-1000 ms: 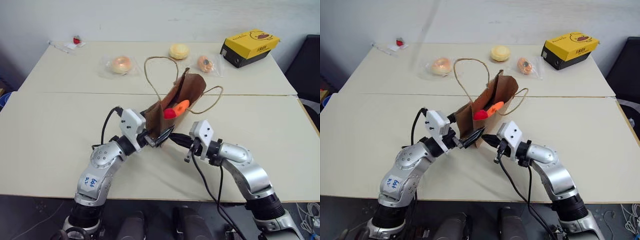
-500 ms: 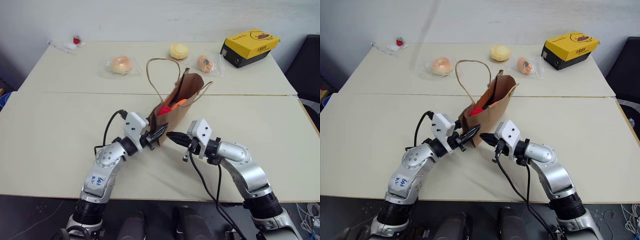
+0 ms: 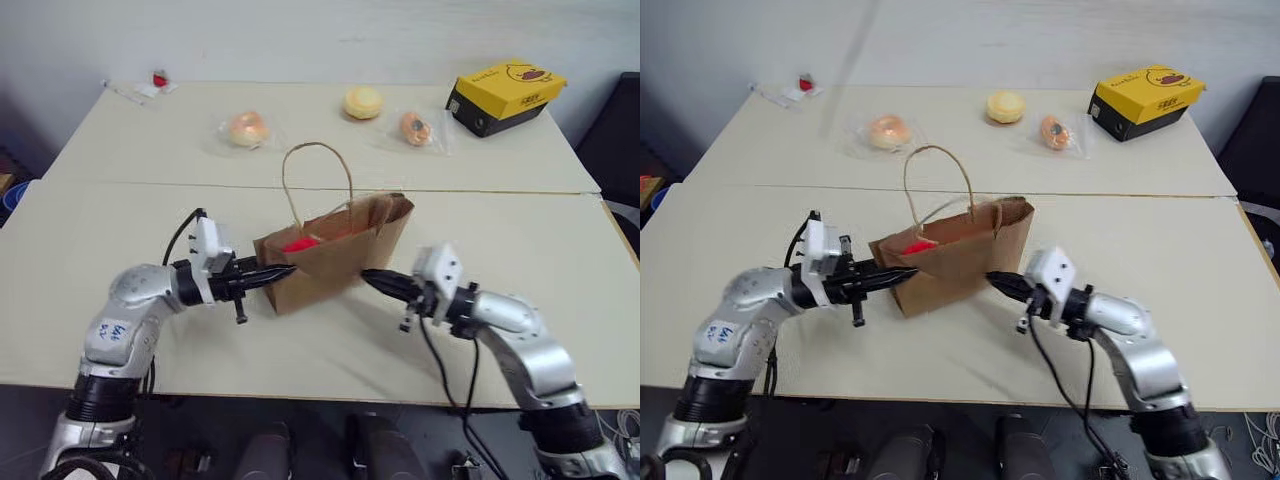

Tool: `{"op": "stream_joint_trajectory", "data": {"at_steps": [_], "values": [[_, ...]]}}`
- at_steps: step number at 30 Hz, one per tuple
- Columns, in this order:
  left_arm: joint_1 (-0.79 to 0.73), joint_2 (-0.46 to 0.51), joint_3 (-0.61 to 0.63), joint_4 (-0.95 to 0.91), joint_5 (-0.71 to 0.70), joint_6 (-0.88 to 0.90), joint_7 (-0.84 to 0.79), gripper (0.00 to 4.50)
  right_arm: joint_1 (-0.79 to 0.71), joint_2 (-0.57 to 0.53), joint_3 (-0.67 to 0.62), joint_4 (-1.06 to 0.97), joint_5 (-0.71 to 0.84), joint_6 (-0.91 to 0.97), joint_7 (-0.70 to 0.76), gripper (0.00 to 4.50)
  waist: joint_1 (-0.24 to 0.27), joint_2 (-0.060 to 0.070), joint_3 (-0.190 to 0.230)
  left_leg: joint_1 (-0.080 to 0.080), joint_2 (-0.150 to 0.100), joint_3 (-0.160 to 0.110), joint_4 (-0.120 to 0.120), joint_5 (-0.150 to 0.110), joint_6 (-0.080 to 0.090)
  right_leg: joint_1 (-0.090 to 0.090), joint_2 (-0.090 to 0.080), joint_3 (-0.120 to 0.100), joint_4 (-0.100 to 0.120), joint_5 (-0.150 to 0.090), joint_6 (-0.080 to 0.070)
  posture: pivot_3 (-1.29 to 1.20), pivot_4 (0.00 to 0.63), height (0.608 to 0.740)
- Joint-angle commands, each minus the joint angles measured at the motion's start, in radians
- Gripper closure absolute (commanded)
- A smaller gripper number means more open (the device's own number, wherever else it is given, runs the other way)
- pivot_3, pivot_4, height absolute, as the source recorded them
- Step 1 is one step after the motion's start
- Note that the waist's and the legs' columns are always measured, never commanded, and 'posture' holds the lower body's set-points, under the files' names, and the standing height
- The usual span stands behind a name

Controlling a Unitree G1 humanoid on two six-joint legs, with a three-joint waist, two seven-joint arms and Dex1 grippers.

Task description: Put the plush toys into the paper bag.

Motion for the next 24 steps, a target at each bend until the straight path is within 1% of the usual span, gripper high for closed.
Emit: {"op": "stream_joint_trajectory", "data": {"at_steps": [1, 4, 8, 10, 14, 17, 19, 20, 24], "values": [[-0.088, 0.014, 0.005, 0.083, -0.006, -0.067, -0.115, 4.35, 0.103, -0.101, -0.124, -0.098, 0.098, 0.029, 0.081, 4.50, 0.004, 0.000, 0.000, 0.000, 0.000, -0.001, 0.000, 0.000, 0.000, 0.001, 0.000, -0.001, 0.000, 0.000, 0.000, 0.00, 0.150, 0.740], [-0.194, 0.008, -0.031, 0.205, -0.001, -0.110, -0.250, 4.35, 0.230, -0.196, -0.269, -0.090, 0.112, 0.020, 0.125, 4.50, 0.014, 0.000, 0.000, 0.000, 0.000, -0.001, 0.000, -0.001, 0.001, 0.002, 0.000, -0.001, 0.000, 0.000, 0.000, 0.00, 0.150, 0.740], [-0.266, -0.001, -0.067, 0.329, 0.027, -0.156, -0.374, 4.35, 0.310, -0.222, -0.374, -0.056, 0.124, -0.016, 0.149, 4.50, 0.008, 0.000, 0.000, 0.002, 0.000, 0.001, 0.000, -0.001, 0.002, 0.004, 0.002, 0.000, 0.000, 0.000, 0.001, 0.00, 0.150, 0.740], [-0.297, -0.008, -0.085, 0.405, 0.058, -0.192, -0.411, 4.35, 0.337, -0.215, -0.403, -0.043, 0.123, -0.022, 0.145, 4.50, 0.005, 0.000, 0.000, 0.003, 0.000, 0.001, 0.000, -0.001, 0.002, 0.004, 0.003, 0.000, 0.001, 0.000, 0.001, 0.00, 0.150, 0.740], [-0.348, -0.021, -0.101, 0.540, 0.124, -0.280, -0.442, 4.35, 0.364, -0.202, -0.416, -0.039, 0.119, -0.050, 0.141, 4.50, 0.002, 0.000, 0.000, 0.003, 0.000, 0.001, 0.001, -0.001, 0.002, 0.004, 0.003, 0.001, 0.002, 0.000, 0.001, 0.00, 0.150, 0.740], [-0.353, -0.017, -0.102, 0.555, 0.139, -0.298, -0.461, 4.35, 0.375, -0.190, -0.418, -0.047, 0.122, -0.069, 0.134, 4.50, 0.001, 0.000, 0.000, 0.003, 0.000, 0.001, 0.001, -0.001, 0.002, 0.004, 0.003, 0.001, 0.002, 0.000, 0.001, 0.00, 0.150, 0.740], [-0.333, -0.001, -0.107, 0.512, 0.139, -0.291, -0.471, 3.65, 0.377, -0.178, -0.419, -0.055, 0.125, -0.081, 0.125, 4.50, 0.001, 0.000, 0.000, 0.003, 0.001, 0.001, 0.001, -0.001, 0.002, 0.004, 0.003, 0.001, 0.002, 0.000, 0.001, 0.00, 0.150, 0.740], [-0.322, 0.003, -0.104, 0.486, 0.135, -0.281, -0.466, 3.36, 0.378, -0.174, -0.418, -0.058, 0.126, -0.082, 0.122, 4.50, 0.000, 0.000, 0.000, 0.003, 0.001, 0.001, 0.001, -0.001, 0.002, 0.004, 0.003, 0.001, 0.002, 0.000, 0.001, 0.00, 0.150, 0.740], [-0.277, 0.014, -0.058, 0.415, 0.122, -0.266, -0.397, 2.01, 0.365, -0.155, -0.412, -0.063, 0.148, -0.087, 0.112, 4.50, 0.000, 0.000, 0.000, 0.003, 0.001, 0.001, 0.001, -0.001, 0.002, 0.004, 0.002, 0.001, 0.002, 0.001, 0.001, 0.00, 0.150, 0.740]]}}
